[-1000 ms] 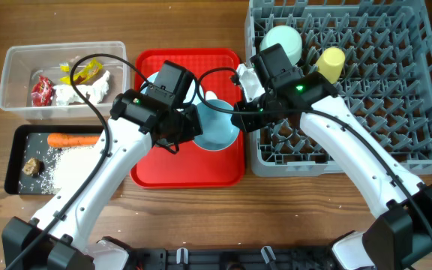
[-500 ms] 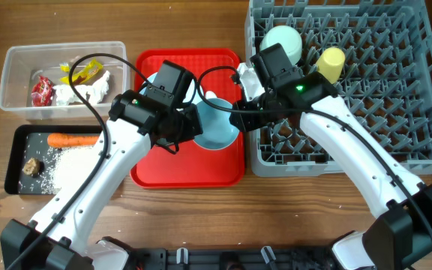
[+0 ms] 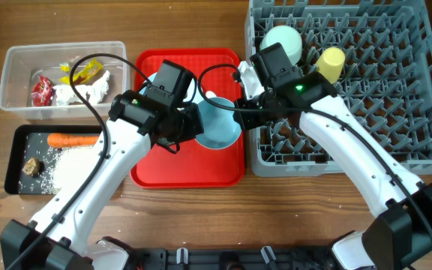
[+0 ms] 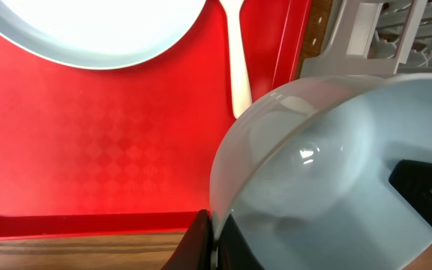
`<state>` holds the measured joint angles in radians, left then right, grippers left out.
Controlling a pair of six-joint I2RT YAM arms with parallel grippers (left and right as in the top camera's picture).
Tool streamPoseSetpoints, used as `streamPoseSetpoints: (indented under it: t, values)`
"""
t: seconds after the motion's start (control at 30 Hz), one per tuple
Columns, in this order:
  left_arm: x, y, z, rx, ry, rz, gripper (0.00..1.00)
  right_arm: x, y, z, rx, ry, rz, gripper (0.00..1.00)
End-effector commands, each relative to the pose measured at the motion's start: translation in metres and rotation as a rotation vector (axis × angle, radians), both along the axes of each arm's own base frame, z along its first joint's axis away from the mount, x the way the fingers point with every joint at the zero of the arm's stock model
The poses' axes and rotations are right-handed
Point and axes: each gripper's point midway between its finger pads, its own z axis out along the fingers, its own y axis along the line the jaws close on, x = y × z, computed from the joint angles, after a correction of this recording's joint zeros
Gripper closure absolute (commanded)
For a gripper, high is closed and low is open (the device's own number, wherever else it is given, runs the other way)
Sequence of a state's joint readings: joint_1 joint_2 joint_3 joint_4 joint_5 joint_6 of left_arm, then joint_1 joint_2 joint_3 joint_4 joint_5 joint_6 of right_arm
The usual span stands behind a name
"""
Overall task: Sort waste into correct bins and load items into the dishwasher rack
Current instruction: 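Grasp the light-blue bowl with the right gripper, then open the left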
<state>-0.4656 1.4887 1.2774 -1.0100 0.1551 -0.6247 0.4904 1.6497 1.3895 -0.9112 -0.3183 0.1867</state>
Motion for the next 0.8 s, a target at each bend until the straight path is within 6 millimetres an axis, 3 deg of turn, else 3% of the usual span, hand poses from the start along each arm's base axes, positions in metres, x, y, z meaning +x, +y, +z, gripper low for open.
streamPoseSetpoints:
  t: [0.0, 0.33, 0.43, 0.53, 0.6, 0.7, 0.73, 0.77]
  values:
    - [-0.001, -0.004, 0.011, -0.026, -0.031, -0.026, 0.96, -0.004, 0.004, -0.005, 0.012, 0.025, 0.004, 0.96]
    - [-0.002, -0.004, 0.022, -0.048, -0.062, -0.029, 0.95, 0.012, 0.013, 0.004, 0.065, -0.017, -0.054, 0.96]
    - [-0.003, -0.003, 0.031, -0.060, -0.088, -0.027, 0.80, 0.021, 0.018, 0.009, 0.089, -0.060, -0.053, 0.96]
    - [0.001, 0.004, 0.041, -0.076, -0.124, -0.004, 0.48, 0.028, 0.021, 0.014, 0.108, -0.095, -0.052, 0.96]
    - [0.005, 0.011, 0.046, -0.082, -0.142, 0.021, 0.37, 0.035, 0.021, 0.016, 0.103, -0.125, -0.063, 0.96]
    - [0.015, 0.025, 0.053, -0.090, -0.173, 0.072, 0.32, 0.053, 0.007, 0.015, 0.025, -0.207, -0.125, 0.96]
    - [0.023, 0.034, 0.056, -0.095, -0.194, 0.104, 0.29, 0.067, -0.008, 0.017, -0.039, -0.272, -0.175, 0.96]
    - [0.029, 0.041, 0.058, -0.099, -0.210, 0.130, 0.19, 0.075, -0.016, 0.020, -0.069, -0.310, -0.198, 0.96]
